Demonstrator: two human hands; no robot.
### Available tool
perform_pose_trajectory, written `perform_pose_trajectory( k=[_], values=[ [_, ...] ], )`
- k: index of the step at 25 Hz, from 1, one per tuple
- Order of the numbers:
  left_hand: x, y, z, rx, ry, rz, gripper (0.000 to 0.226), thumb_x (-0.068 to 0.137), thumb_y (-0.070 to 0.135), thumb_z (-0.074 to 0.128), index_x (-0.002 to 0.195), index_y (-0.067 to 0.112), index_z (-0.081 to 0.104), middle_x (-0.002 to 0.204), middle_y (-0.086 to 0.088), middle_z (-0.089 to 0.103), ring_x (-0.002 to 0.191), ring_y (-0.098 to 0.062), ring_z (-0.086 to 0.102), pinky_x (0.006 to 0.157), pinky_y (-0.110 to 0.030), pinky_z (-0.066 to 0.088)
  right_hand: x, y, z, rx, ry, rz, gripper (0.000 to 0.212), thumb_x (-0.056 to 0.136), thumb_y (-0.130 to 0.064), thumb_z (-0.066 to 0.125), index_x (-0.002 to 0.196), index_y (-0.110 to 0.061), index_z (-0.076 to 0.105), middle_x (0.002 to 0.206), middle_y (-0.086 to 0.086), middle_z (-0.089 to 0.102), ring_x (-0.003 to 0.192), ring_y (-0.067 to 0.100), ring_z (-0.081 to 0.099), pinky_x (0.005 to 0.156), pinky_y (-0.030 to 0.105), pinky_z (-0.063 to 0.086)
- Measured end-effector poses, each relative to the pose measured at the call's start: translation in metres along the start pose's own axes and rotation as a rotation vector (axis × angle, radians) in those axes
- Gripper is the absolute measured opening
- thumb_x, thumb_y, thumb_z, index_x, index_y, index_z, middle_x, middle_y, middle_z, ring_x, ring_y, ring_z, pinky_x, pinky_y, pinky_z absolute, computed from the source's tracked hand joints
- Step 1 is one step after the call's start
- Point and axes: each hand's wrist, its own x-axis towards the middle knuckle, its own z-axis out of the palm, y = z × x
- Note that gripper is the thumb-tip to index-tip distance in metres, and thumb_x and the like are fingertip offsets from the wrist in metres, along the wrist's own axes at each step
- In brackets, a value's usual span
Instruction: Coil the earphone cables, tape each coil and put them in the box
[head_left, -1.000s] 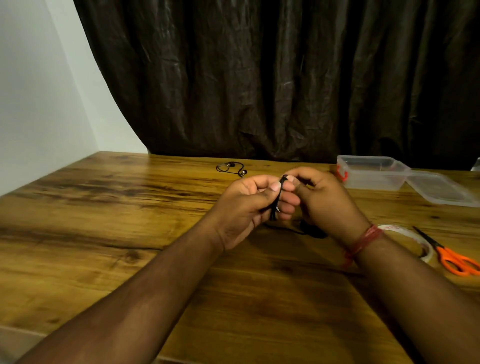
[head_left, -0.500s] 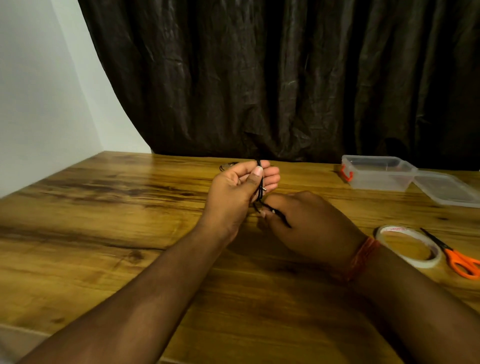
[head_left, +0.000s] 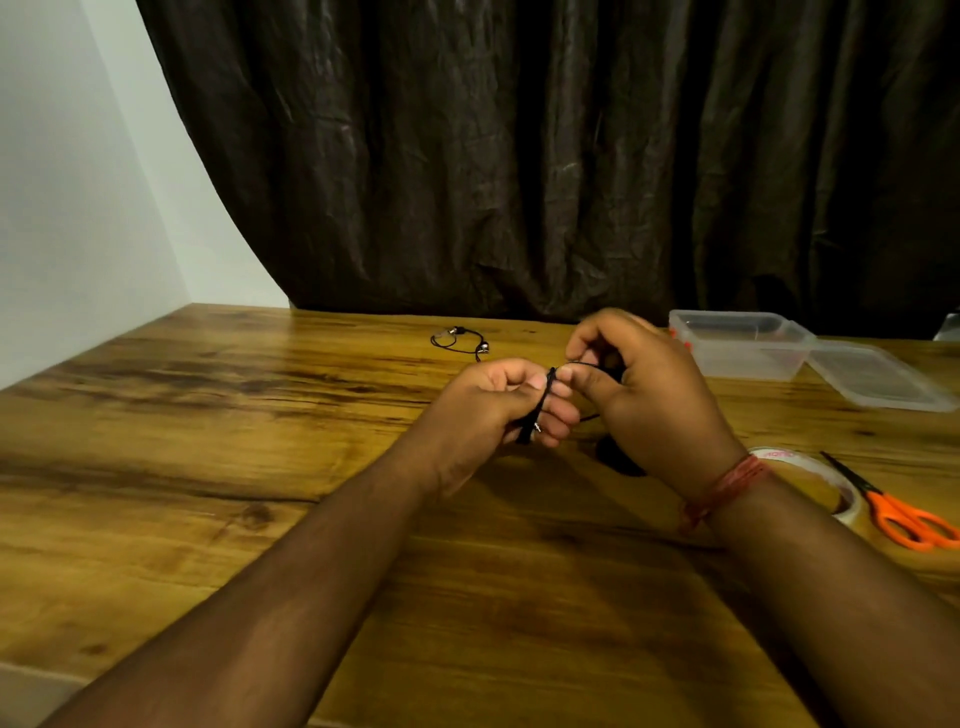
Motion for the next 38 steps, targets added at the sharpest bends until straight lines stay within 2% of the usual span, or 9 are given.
perform_pose_trajectory(
  k=[4,8,13,16,21,25,30,34,38],
  values=[
    [-0.002,0.0,-0.002,-0.138,-0.031,0.044,0.027,0.102,0.007,0.039,0.099,0.006,0.065,0.077,-0.002,0.067,0.066,-0.009,0.06,0.062,-0.021,0.052,-0.001,0.006,0.009,0.12,-0.023,0.104,0.008,0.092,-0.018,0.061,0.086,-0.023,0.063,0.08,-0.008,0.062,0.076,0.005,0.056,0.069,0.027,0.046],
    [0.0,0.0,-0.004,-0.399,-0.039,0.117,0.027,0.1,0.005,0.039,0.105,0.003,0.065,0.079,-0.002,0.066,0.066,-0.008,0.059,0.062,-0.022,0.052,-0.012,-0.003,0.031,0.499,-0.187,0.335,0.025,0.102,-0.02,0.043,0.086,-0.021,0.062,0.073,0.0,0.059,0.068,0.017,0.055,0.062,0.04,0.044],
    [0.005,0.004,-0.006,-0.558,0.122,0.218,0.022,0.099,0.004,0.045,0.108,0.003,0.065,0.092,-0.008,0.075,0.08,-0.012,0.071,0.069,-0.022,0.057,-0.021,-0.012,0.033,0.089,-0.368,0.078,0.023,0.1,-0.026,0.045,0.079,-0.03,0.054,0.07,-0.008,0.063,0.062,0.006,0.058,0.059,0.028,0.045],
    [0.009,0.001,-0.009,-0.476,0.257,0.273,0.02,0.1,0.003,0.045,0.11,0.002,0.063,0.1,-0.014,0.075,0.092,-0.02,0.073,0.075,-0.025,0.058,-0.021,-0.021,0.03,-0.121,-0.456,-0.047,0.017,0.097,-0.034,0.049,0.085,-0.024,0.056,0.075,-0.003,0.062,0.066,0.012,0.056,0.06,0.037,0.048],
    [0.013,-0.006,-0.007,-0.151,0.333,0.244,0.019,0.1,0.005,0.048,0.105,0.008,0.066,0.093,-0.007,0.077,0.088,-0.018,0.073,0.073,-0.025,0.058,-0.014,-0.022,0.012,-0.166,-0.317,-0.177,0.011,0.09,-0.028,0.055,0.084,-0.022,0.063,0.079,-0.004,0.064,0.075,0.011,0.059,0.068,0.037,0.049],
    [0.009,-0.011,-0.005,0.077,0.179,0.096,0.02,0.102,0.01,0.047,0.094,0.011,0.066,0.085,-0.006,0.074,0.078,-0.014,0.071,0.075,-0.029,0.059,-0.006,-0.013,0.002,-0.106,-0.179,-0.149,0.007,0.085,-0.017,0.068,0.092,-0.017,0.071,0.086,-0.002,0.066,0.082,0.01,0.059,0.072,0.03,0.049],
    [0.006,-0.008,-0.005,-0.041,-0.013,0.002,0.026,0.103,0.006,0.039,0.103,0.003,0.064,0.087,-0.009,0.074,0.082,-0.018,0.071,0.078,-0.03,0.058,-0.001,-0.002,-0.001,-0.108,-0.064,-0.086,0.011,0.083,-0.008,0.07,0.091,-0.013,0.067,0.088,-0.002,0.063,0.081,0.01,0.055,0.07,0.014,0.039],
    [0.002,-0.006,-0.007,-0.122,-0.109,-0.001,0.028,0.102,0.005,0.038,0.106,0.002,0.066,0.093,-0.014,0.074,0.083,-0.02,0.071,0.074,-0.03,0.057,0.0,0.003,0.002,-0.101,0.052,-0.054,0.01,0.084,-0.005,0.066,0.088,-0.015,0.067,0.087,-0.002,0.063,0.082,0.002,0.051,0.08,0.0,0.03],
    [0.0,0.001,-0.006,-0.313,-0.067,0.15,0.027,0.097,0.007,0.042,0.106,0.002,0.067,0.09,-0.012,0.075,0.078,-0.016,0.072,0.07,-0.025,0.057,-0.006,0.005,0.015,0.103,-0.071,0.109,0.014,0.094,-0.012,0.055,0.088,-0.019,0.065,0.082,-0.002,0.065,0.078,0.01,0.059,0.072,0.03,0.046]
  ],
)
